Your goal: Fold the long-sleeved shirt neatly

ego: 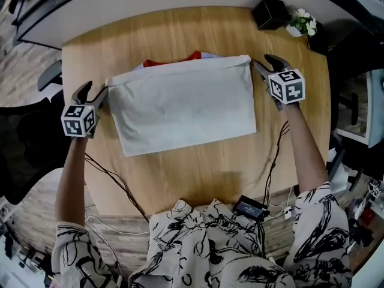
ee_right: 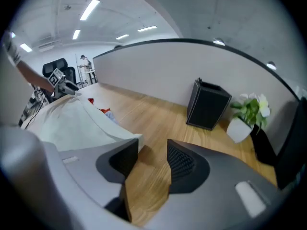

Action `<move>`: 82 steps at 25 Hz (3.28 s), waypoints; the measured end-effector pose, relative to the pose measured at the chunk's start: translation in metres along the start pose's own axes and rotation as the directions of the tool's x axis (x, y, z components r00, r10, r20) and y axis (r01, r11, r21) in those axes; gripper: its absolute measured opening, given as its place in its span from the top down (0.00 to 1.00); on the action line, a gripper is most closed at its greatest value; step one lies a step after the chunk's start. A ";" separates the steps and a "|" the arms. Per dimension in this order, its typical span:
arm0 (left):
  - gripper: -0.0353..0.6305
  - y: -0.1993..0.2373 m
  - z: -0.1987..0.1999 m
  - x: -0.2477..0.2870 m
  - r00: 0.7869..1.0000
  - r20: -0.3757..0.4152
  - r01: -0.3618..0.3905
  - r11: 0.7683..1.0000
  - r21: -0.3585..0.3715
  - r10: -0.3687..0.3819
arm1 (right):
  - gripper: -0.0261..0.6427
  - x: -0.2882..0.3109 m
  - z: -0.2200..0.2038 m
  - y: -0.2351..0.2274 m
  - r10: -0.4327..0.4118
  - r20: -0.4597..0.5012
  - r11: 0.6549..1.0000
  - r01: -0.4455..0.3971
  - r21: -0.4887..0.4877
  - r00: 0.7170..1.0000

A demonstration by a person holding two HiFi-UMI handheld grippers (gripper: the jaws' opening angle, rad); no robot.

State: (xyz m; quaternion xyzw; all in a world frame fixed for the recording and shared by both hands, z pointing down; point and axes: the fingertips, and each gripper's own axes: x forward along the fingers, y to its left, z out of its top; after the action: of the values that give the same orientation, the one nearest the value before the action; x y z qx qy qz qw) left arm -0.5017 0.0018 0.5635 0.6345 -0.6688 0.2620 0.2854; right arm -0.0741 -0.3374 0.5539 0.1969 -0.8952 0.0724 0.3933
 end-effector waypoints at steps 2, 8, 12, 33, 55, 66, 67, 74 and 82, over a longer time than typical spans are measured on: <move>0.54 -0.006 0.010 -0.011 1.000 -0.004 0.020 0.982 0.186 -0.020 | 0.66 -0.009 0.016 0.002 0.015 0.022 0.990 -0.012 -0.144 1.000; 0.59 -0.033 0.017 -0.009 0.986 -0.150 0.155 0.718 0.678 -0.072 | 0.66 -0.005 0.042 0.045 0.093 -0.049 0.741 -0.102 -0.663 0.994; 0.65 -0.030 0.011 0.007 0.969 -0.240 0.220 0.610 0.761 -0.051 | 0.68 0.012 0.036 0.060 0.069 -0.126 0.587 -0.142 -0.797 0.990; 0.90 -0.040 -0.004 0.030 0.936 -0.339 0.321 0.636 0.702 -0.098 | 0.93 0.039 0.022 0.063 0.040 -0.239 0.492 -0.227 -0.841 0.970; 0.71 0.040 0.025 0.057 0.962 -0.248 0.127 0.992 0.029 -0.116 | 0.78 0.077 0.026 0.011 0.054 -0.242 0.955 -0.120 -0.271 0.969; 0.77 0.020 0.047 -0.020 0.999 -0.031 -0.013 0.977 0.214 0.020 | 0.79 -0.007 0.040 -0.005 -0.126 0.023 0.976 0.128 -0.173 0.992; 0.77 0.011 0.044 -0.029 1.000 -0.011 -0.016 0.979 0.202 0.019 | 0.79 -0.017 0.038 0.001 -0.121 0.039 0.981 0.125 -0.150 0.992; 0.76 -0.072 -0.014 -0.092 1.000 0.015 0.010 0.986 0.164 -0.013 | 0.78 -0.091 -0.008 0.053 -0.074 0.097 0.997 0.078 -0.029 0.992; 0.76 -0.140 -0.095 -0.129 0.996 -0.070 0.059 0.998 0.010 -0.058 | 0.70 -0.131 -0.102 0.118 0.058 -0.007 0.993 -0.057 0.103 0.998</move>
State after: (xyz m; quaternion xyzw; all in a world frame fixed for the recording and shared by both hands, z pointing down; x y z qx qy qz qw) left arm -0.3536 0.1517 0.5363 0.6461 -0.6379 0.2796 0.3122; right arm 0.0270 -0.1620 0.5301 0.1909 -0.8935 0.1307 0.3850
